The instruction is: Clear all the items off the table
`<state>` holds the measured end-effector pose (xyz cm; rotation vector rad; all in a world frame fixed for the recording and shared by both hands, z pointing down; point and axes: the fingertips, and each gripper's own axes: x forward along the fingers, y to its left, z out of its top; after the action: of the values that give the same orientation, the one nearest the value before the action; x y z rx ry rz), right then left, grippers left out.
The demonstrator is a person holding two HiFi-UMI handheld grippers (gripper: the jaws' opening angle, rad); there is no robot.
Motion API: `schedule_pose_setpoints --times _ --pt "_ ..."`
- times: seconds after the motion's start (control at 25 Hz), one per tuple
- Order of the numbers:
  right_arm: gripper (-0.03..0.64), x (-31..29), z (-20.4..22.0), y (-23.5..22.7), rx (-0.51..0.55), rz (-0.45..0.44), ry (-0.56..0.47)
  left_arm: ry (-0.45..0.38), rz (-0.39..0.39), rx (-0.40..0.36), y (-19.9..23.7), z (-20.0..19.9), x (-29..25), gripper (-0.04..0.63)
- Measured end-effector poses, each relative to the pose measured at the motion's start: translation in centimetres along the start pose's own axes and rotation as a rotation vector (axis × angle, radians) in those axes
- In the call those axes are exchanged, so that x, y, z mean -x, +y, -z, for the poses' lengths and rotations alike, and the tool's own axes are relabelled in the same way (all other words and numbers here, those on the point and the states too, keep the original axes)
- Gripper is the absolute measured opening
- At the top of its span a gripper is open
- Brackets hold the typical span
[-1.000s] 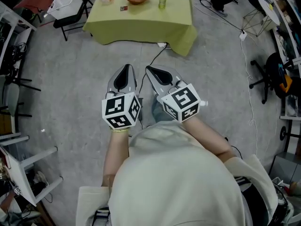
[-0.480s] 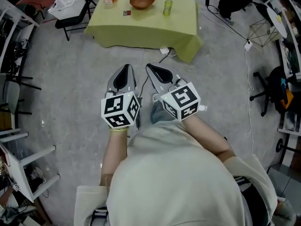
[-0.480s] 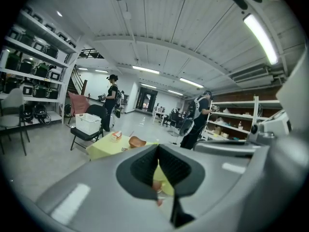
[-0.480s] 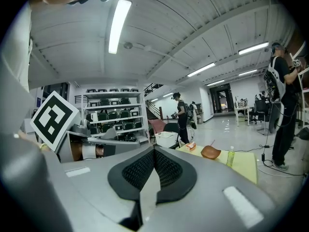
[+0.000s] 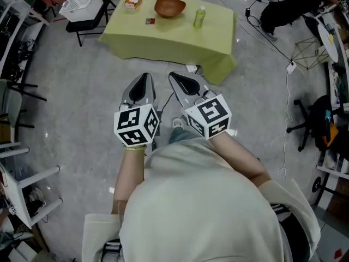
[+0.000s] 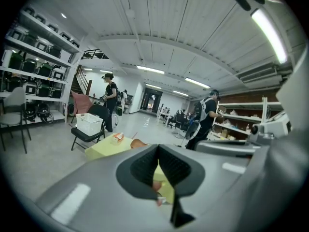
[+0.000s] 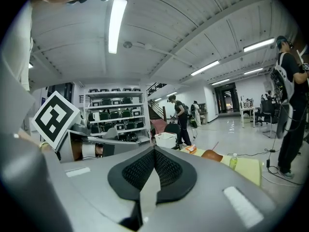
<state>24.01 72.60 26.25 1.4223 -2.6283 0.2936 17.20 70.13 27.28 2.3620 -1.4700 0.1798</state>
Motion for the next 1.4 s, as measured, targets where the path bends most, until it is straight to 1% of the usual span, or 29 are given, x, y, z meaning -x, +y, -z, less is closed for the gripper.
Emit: schedule_pose_setpoints --times 0.28,0.52,1.08,1.4 --pt "-0.003 -2.3 -0.4 -4.1 0.002 -0.025 0.000 -0.009 -0.038 0.020 0.3 -1.1 -4.1 0.011" --pt "-0.003 -2.9 0.0 -7.0 -0.014 -0.003 0.006 -0.004 -0.041 0.020 0.0 -1.3 -6.5 0.011" --pt "-0.003 -3.8 0.4 -13.3 -0.044 0.112 0.021 0.031 0.012 0.044 0.0 -1.6 -12.8 0.011" --pt "-0.003 -7.2 -0.2 -17.5 -0.054 0.177 0.022 0.052 0.070 0.014 0.7 -2.9 -18.5 0.011"
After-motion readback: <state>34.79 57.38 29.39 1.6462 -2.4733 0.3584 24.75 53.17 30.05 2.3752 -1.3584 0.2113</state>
